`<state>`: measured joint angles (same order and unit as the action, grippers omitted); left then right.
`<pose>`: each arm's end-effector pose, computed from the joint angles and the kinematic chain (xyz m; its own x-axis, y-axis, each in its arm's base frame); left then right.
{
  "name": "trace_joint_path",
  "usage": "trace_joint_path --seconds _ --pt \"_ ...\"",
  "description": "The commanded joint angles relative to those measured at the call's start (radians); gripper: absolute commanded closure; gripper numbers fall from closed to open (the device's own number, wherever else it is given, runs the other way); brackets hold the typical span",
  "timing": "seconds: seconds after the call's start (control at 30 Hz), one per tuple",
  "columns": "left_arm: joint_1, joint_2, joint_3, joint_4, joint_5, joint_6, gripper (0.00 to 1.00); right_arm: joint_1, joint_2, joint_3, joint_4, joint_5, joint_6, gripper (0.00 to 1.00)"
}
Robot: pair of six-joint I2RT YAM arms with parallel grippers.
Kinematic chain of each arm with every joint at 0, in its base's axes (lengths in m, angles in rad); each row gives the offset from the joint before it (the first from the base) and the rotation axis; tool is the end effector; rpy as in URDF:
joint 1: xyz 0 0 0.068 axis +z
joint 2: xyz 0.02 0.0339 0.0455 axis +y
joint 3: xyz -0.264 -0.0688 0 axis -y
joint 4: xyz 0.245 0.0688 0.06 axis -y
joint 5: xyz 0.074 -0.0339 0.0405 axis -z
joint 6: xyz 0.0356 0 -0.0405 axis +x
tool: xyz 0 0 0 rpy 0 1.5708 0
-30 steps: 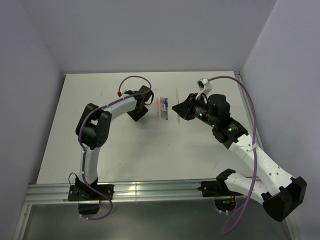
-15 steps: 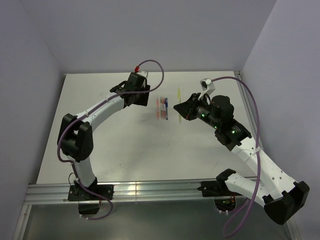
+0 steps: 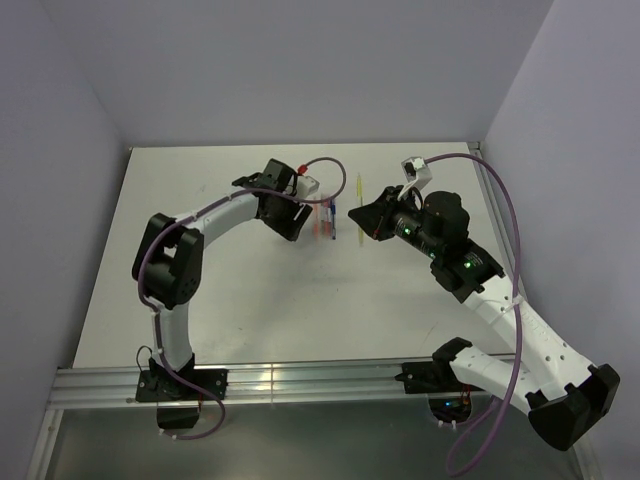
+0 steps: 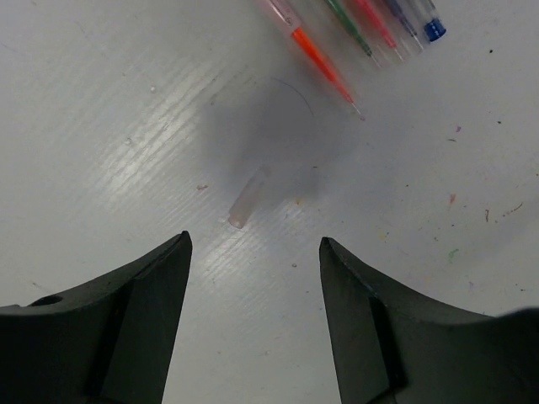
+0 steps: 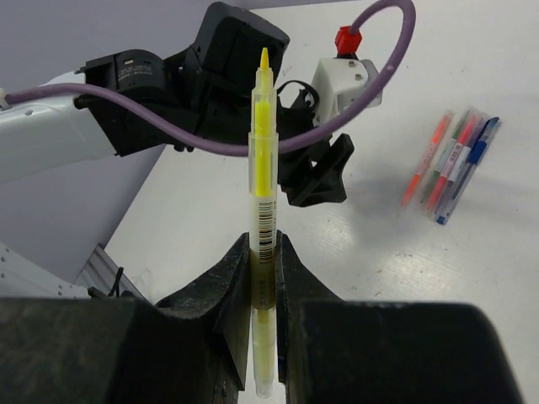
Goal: Insert the pens into the pen caps
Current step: Move the pen cap to the center of the board.
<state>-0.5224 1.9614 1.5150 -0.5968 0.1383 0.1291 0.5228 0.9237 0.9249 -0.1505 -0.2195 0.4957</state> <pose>0.3636 -0.2150 0.2116 -0.6712 0.5336 -0.5146 0.6461 0.7614 -0.0533 0.1809 0.1132 0.3682 -0.4339 0.2858 -0.8544 -0.5315 0.6846 0.4988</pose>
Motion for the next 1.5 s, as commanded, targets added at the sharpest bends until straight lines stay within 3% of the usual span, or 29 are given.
trace_joint_path --seconds 0.0,0.73,1.47 --pt "-0.016 -0.001 -0.019 0.028 0.032 0.046 0.33 -0.009 -0.017 0.003 0.031 0.023 -0.02 1.0" --pt "0.004 0.134 0.093 0.051 -0.036 0.05 0.4 -0.01 -0.013 0.012 0.012 0.043 -0.032 1.0" --pt "-0.01 0.146 0.106 -0.028 -0.051 0.033 0.57 -0.01 0.001 0.008 0.016 0.039 -0.031 1.0"
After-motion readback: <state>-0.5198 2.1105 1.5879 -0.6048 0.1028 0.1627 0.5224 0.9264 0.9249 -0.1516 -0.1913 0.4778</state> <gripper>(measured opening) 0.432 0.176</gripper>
